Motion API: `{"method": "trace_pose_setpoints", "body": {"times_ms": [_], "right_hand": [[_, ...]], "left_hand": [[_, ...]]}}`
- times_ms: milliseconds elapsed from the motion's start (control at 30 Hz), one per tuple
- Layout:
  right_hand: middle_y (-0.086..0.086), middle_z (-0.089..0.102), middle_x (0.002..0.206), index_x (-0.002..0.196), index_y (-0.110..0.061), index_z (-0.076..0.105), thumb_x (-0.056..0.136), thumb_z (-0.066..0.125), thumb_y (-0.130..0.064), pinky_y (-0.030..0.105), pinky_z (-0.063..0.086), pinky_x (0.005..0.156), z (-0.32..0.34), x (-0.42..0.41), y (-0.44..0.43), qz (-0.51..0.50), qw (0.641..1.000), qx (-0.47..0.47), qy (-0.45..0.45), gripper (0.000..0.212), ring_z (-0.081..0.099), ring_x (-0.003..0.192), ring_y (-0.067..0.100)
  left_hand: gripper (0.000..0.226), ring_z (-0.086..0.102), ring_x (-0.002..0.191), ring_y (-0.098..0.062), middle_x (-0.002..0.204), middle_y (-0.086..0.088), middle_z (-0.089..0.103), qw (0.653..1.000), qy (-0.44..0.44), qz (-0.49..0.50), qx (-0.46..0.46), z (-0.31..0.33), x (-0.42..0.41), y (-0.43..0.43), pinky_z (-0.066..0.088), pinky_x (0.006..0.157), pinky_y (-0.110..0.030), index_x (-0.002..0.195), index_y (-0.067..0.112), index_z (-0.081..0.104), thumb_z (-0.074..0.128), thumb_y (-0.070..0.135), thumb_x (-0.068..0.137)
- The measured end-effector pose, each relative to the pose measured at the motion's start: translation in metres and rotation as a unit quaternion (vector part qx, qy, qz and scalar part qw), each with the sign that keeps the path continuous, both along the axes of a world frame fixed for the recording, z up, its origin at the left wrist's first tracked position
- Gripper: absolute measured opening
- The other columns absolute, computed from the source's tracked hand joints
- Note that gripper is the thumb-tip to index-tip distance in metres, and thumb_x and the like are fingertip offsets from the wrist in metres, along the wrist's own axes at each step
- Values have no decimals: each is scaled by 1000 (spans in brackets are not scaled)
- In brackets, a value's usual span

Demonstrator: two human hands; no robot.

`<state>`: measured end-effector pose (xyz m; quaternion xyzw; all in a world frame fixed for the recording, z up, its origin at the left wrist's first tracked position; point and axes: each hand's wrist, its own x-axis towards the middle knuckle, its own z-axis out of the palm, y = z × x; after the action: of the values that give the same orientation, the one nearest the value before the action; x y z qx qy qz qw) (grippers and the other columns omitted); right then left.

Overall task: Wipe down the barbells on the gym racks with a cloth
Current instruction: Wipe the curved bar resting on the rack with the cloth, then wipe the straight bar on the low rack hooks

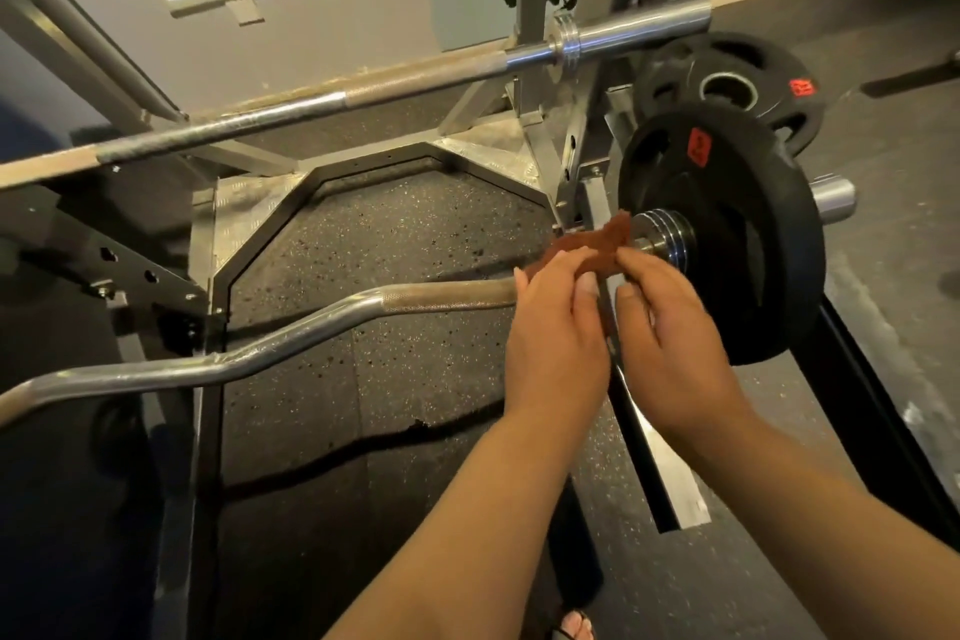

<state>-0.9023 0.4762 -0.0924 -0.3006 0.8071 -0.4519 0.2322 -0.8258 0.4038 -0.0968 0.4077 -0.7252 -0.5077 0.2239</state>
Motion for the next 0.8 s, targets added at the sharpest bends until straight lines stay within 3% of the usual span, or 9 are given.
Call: {"method": "trace_pose_setpoints", "body": {"times_ms": [33, 100, 200, 300, 367, 467, 567, 633, 800], "right_hand": [[-5, 65, 131, 134, -28, 61, 109, 43, -35, 34, 51, 103, 5, 6, -2, -38, 993, -25, -110, 32, 62, 121, 7], [0, 76, 113, 124, -22, 68, 108, 44, -45, 34, 55, 90, 18, 12, -6, -82, 936, -68, -337, 37, 72, 107, 13], [9, 77, 111, 121, -16, 70, 105, 50, -48, 41, 56, 90, 38, 11, -7, -117, 883, -112, -441, 41, 75, 104, 23], [11, 78, 109, 126, -15, 64, 109, 47, -32, 36, 60, 73, 54, 15, -5, -139, 874, -143, -443, 29, 76, 97, 25], [12, 78, 108, 128, -14, 62, 110, 46, -29, 36, 62, 67, 65, 20, -2, -138, 853, -148, -482, 29, 77, 96, 26], [6, 78, 107, 125, -19, 64, 108, 49, -31, 39, 61, 76, 85, 24, 5, -93, 873, -129, -461, 26, 76, 98, 23], [-2, 77, 105, 116, -28, 67, 105, 56, -32, 42, 61, 86, 104, 24, 14, -47, 958, -100, -265, 16, 75, 98, 18], [-5, 74, 103, 109, -33, 65, 103, 58, -35, 46, 58, 92, 117, 23, 17, -16, 984, -65, -163, 10, 72, 97, 15], [4, 71, 101, 110, -21, 65, 103, 56, -45, 48, 59, 92, 154, 23, 16, -41, 967, -33, -251, 26, 70, 95, 20]], "left_hand": [[24, 48, 134, -11, 128, 12, 60, 1000, 6, -3, 15, 6, 6, 3, 42, 114, -35, 121, 40, 58, 40, 30, 108], [28, 54, 120, 1, 127, 16, 58, 999, 3, -44, 19, 19, 18, 11, 50, 103, -31, 127, 45, 56, 42, 29, 108], [39, 45, 133, 5, 141, 21, 51, 991, 45, -93, 88, 28, 35, 21, 40, 115, -32, 136, 44, 55, 41, 22, 108], [35, 54, 128, -6, 138, 16, 53, 980, 102, -10, 173, 44, 44, 24, 49, 108, -40, 131, 45, 57, 49, 33, 99], [32, 63, 116, -11, 131, 7, 59, 969, 99, 34, 222, 61, 48, 21, 56, 96, -33, 128, 45, 54, 58, 37, 97], [23, 73, 94, -16, 110, -8, 75, 952, 85, 33, 292, 86, 59, 11, 57, 67, -18, 122, 18, 66, 58, 28, 102], [16, 72, 93, -27, 97, -10, 76, 980, 45, 0, 195, 102, 74, 9, 60, 75, -31, 105, 11, 72, 63, 23, 100], [12, 72, 90, -25, 92, -7, 76, 986, 44, 0, 162, 117, 82, 11, 60, 77, -34, 100, 13, 72, 66, 23, 98], [13, 73, 91, -14, 94, 1, 77, 980, 67, 36, 183, 169, 88, 18, 58, 74, -25, 108, 19, 68, 60, 25, 100]]}}
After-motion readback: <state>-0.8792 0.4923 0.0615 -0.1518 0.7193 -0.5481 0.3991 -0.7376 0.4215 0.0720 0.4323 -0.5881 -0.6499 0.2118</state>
